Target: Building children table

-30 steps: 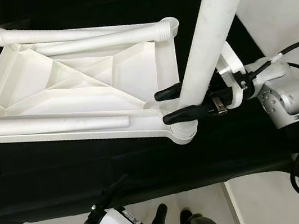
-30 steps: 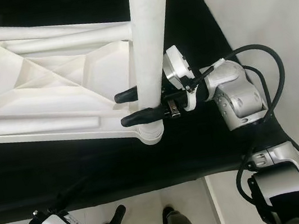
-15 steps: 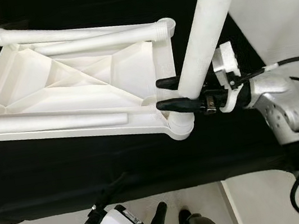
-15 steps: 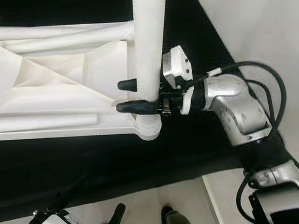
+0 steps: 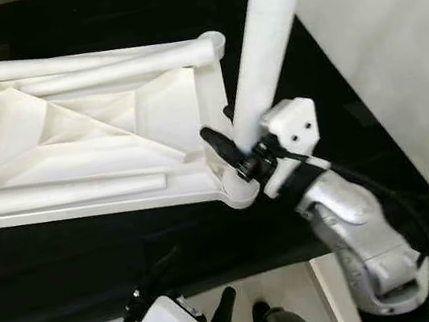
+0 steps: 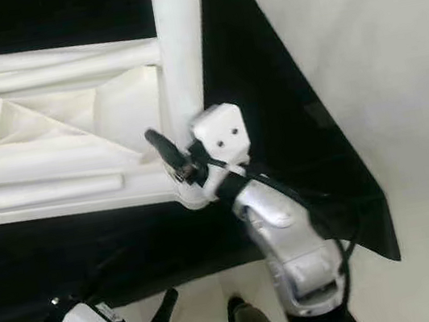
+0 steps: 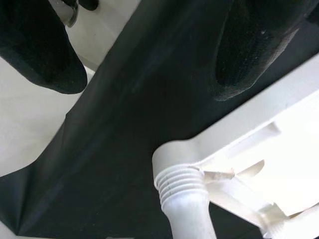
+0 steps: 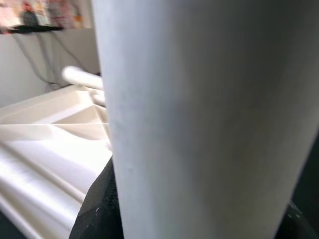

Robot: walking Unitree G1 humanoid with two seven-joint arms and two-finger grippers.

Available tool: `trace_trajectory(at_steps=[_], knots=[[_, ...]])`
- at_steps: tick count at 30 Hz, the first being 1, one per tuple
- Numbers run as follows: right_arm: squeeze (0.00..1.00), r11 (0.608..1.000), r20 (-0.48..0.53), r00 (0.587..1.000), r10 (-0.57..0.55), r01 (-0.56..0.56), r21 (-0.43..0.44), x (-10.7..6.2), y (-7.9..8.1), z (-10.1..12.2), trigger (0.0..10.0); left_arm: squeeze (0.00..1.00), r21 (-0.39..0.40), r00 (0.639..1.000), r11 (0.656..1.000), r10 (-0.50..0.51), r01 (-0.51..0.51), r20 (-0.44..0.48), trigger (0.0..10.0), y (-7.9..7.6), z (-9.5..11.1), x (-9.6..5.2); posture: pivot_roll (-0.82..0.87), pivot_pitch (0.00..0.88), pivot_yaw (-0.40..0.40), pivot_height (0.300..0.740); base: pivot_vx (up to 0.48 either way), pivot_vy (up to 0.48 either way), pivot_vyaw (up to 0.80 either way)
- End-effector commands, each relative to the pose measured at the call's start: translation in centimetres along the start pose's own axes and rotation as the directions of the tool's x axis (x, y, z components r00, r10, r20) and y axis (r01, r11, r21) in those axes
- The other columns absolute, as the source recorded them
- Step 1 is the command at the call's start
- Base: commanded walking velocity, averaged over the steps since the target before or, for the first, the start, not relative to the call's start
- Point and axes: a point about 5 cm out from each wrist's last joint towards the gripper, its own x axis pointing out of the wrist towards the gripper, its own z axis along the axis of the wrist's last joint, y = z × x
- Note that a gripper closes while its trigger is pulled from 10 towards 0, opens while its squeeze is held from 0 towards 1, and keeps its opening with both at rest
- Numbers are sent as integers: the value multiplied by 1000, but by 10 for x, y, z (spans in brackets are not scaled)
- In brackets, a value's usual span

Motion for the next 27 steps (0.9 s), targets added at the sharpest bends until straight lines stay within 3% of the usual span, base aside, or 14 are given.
trace_trajectory(at_steps=[1,7,11,12,13,16,18,24,25,26,27], knots=[[0,990,-311,942,-124,137,20,-8,-11,-57,10000,0,-11,1000,1000,-7,7,-22,10000,-2,-5,-2,-109,337,-40,740,0,0,0],[0,988,-315,940,-131,150,35,-11,-1,-55,10000,0,1,1000,1000,6,-6,-26,10000,-1,-8,-1,-107,327,-35,740,0,0,0],[0,994,-317,945,-82,99,38,-12,6,-54,10000,0,8,1000,1000,9,-9,-26,10000,1,-10,0,-111,323,-33,740,0,0,0],[67,996,-307,950,-57,76,50,-11,8,-53,10000,0,9,1000,1000,9,-9,-25,10000,1,-10,1,-113,317,-33,740,0,0,0],[1000,996,-281,959,-16,40,79,-10,11,-51,10000,0,10,1000,1000,9,-9,-25,10000,1,-11,1,-113,316,-33,740,0,0,0],[1000,993,-242,970,30,-2,114,-7,12,-45,10000,0,11,1000,1000,10,-10,-25,10000,1,-12,1,-115,314,-34,740,0,0,0],[1000,986,-160,983,92,-67,152,-1,10,-32,10000,0,13,1000,1000,11,-10,-23,10000,1,-13,2,-115,309,-33,740,0,0,0],[1000,950,-56,964,260,-245,196,5,2,-16,10000,0,15,1000,1000,15,-14,-20,10000,2,-13,3,-110,305,-36,740,0,0,0],[165,934,-46,945,324,-312,172,7,-7,-14,10000,0,16,1000,1000,17,-17,-18,10000,2,-13,3,-109,303,-36,740,0,0,0],[0,921,-43,925,377,-370,123,9,-17,-12,10000,0,17,1000,1000,18,-18,-16,10000,1,-14,3,-108,299,-41,740,0,0,0],[0,921,-43,925,377,-370,123,9,-17,-12,10000,0,17,1000,1000,18,-18,-16,10000,1,-14,3,-108,299,-41,740,0,0,0]])
